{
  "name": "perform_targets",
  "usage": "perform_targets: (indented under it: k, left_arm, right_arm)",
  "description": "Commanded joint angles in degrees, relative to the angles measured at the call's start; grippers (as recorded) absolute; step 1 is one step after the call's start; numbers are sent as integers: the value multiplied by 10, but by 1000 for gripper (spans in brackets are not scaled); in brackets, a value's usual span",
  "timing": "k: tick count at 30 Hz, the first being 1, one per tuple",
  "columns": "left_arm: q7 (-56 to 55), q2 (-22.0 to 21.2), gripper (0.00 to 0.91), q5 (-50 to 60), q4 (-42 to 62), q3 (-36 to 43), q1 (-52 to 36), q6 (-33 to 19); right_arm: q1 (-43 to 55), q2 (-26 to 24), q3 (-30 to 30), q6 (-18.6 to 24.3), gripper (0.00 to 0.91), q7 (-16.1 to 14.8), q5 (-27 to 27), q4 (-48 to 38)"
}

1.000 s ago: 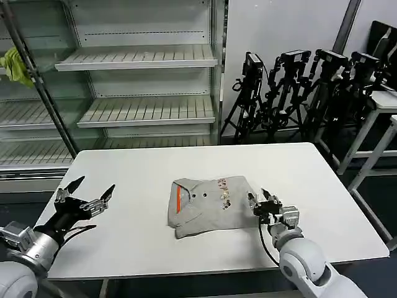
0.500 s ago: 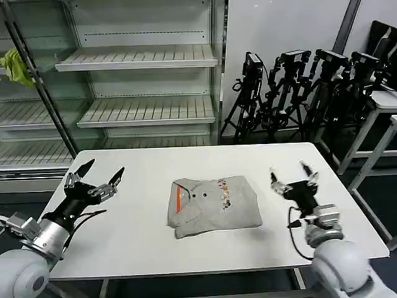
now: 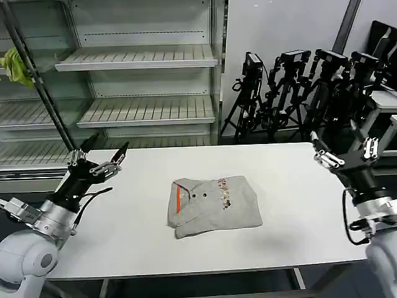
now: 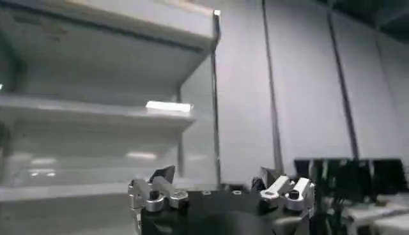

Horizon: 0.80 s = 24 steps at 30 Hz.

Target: Fold and organize the clothes.

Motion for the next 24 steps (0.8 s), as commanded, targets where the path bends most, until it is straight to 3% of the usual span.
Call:
perform_targets:
  k: [1,10,18,24]
  left_arm:
    - [-28,-18,907,-87,-5,18,-35,-43]
    - [-6,-17,907,-95,-19,-29,-18,-54]
    - [-8,-19,907,-93,-25,-36,-6,-53]
    - [-9,-19,907,-92,-25,-42,-1,-53]
  right_arm:
    - [5,25,93,75,907,-155,60,-34]
    - [8,61,76,118,907,-131,28,-54]
    - [13,67,63,120,907,-79,17,-60]
    - [14,75,55,118,907,-81,11,-59]
